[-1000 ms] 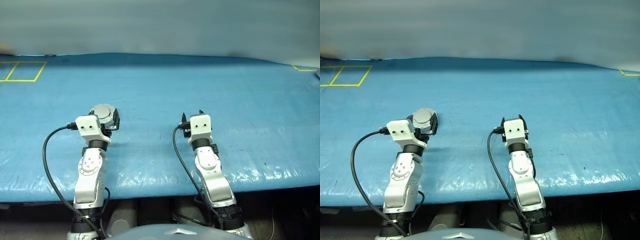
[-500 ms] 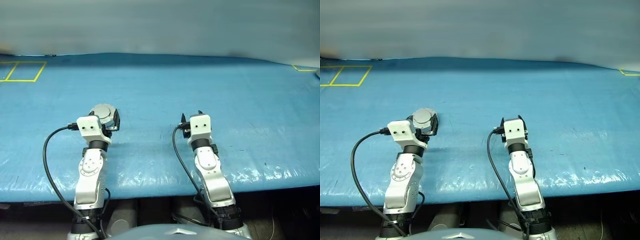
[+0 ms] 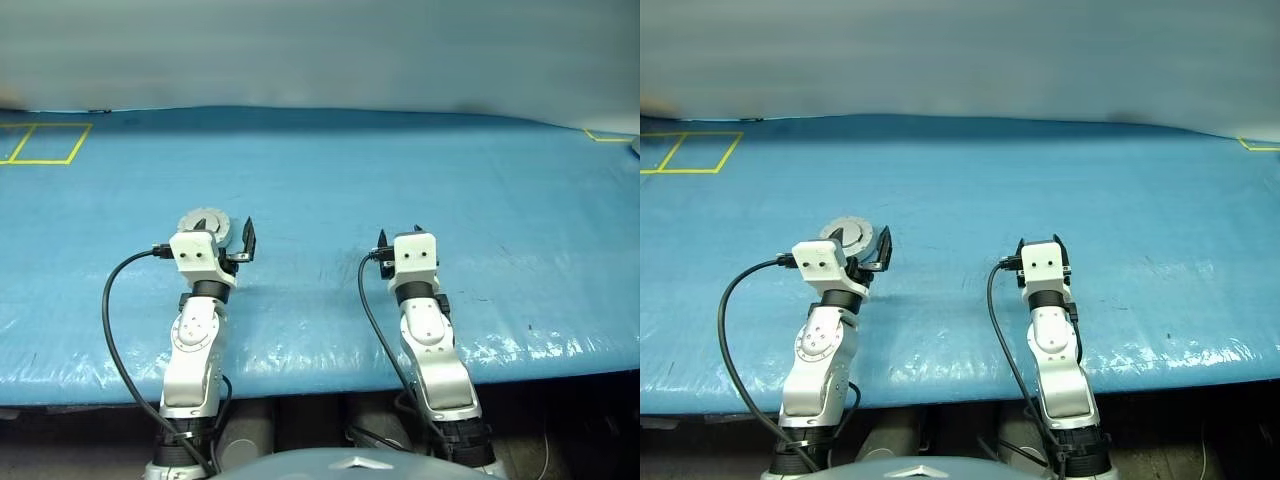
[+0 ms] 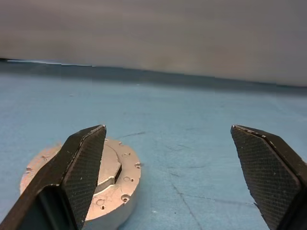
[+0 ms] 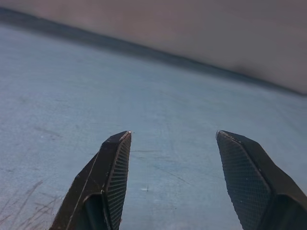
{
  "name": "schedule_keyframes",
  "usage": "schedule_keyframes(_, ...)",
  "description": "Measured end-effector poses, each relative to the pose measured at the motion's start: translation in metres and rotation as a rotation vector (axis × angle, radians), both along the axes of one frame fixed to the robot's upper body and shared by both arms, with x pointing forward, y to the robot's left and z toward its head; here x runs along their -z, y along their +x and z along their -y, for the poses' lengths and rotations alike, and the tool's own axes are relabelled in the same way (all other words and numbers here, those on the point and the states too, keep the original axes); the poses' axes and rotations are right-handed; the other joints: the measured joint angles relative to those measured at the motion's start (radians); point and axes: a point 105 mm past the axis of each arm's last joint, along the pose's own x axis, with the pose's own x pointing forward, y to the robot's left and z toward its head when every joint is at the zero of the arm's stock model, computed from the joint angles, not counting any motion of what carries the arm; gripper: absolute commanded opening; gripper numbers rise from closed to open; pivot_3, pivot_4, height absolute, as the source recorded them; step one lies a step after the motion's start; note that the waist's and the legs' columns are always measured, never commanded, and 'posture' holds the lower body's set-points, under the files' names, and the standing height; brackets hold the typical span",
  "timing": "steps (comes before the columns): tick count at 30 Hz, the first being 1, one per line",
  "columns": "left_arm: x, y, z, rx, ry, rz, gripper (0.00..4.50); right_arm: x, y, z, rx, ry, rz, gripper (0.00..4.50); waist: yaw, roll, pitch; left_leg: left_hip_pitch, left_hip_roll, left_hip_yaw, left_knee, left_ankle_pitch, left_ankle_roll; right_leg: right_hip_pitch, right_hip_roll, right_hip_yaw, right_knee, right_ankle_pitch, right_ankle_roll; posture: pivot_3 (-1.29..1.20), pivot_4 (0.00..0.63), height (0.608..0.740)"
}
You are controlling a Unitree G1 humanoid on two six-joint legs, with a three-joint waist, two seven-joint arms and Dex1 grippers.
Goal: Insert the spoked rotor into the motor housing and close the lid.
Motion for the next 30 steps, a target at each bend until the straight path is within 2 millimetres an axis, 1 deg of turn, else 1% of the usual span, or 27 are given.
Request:
schedule_keyframes(3,0.001,-0.001,0.0,0.007,0.025,0.006,4.44,0.001,-0.002,0.012,0.028,-0.027,-0.006,2.97,0.0,0.0,0.0,0.0,0.0,0.0,0.0,0.0,0.0,0.0,0.0,0.0,0.0,0.0,0.0,0.0,0.15,0.74)
schedule_keyframes(6,0.004,-0.003,0.006,0.02,0.038,0.0,4.44,0.003,-0.002,0.02,0.054,-0.034,-0.019,2.97,0.0,0.0,0.0,0.0,0.0,0.0,0.001,0.0,0.0,0.0,0.0,0.0,0.0,0.0,0.0,0.0,0.15,0.74)
schedule_keyframes(10,0.004,-0.003,0.01,0.03,0.044,0.007,4.44,-0.002,0.002,0.017,0.038,-0.031,-0.006,2.97,-0.001,0.0,0.0,0.0,0.0,0.0,0.001,0.0,0.0,0.0,0.0,0.0,0.0,0.0,0.0,0.0,0.15,0.74)
schedule_keyframes(13,0.007,-0.003,0.009,0.028,0.051,0.001,3.84,-0.004,0.003,0.013,0.025,-0.01,-0.003,2.36,0.0,0.001,0.0,0.0,0.0,0.0,0.0,0.0,0.0,0.0,0.0,0.0,0.0,0.0,0.0,0.0,0.15,0.74)
schedule_keyframes(20,0.008,-0.002,0.007,0.016,0.039,0.002,1.45,-0.001,0.001,0.001,-0.022,-0.02,-0.01,0.03,0.0,0.001,0.0,0.0,0.0,0.0,0.001,0.0,0.0,0.0,0.0,0.0,0.0,0.0,0.0,0.0,0.15,0.74)
schedule_keyframes(24,0.008,-0.001,0.008,0.019,0.038,0.002,0.16,-0.001,0.001,0.001,-0.025,-0.035,-0.011,0.0,0.0,0.001,-0.001,0.0,0.0,0.0,0.001,0.0,0.0,0.0,0.0,0.0,0.0,0.0,0.0,0.0,0.15,0.74)
schedule_keyframes(30,0.014,0.0,0.006,-0.01,0.042,-0.022,0.16,0.003,0.001,0.006,0.003,-0.038,-0.034,0.0,0.0,0.001,-0.001,0.0,0.0,0.0,0.001,0.0,0.0,0.0,0.0,0.0,0.0,0.0,0.0,0.0,0.15,0.74)
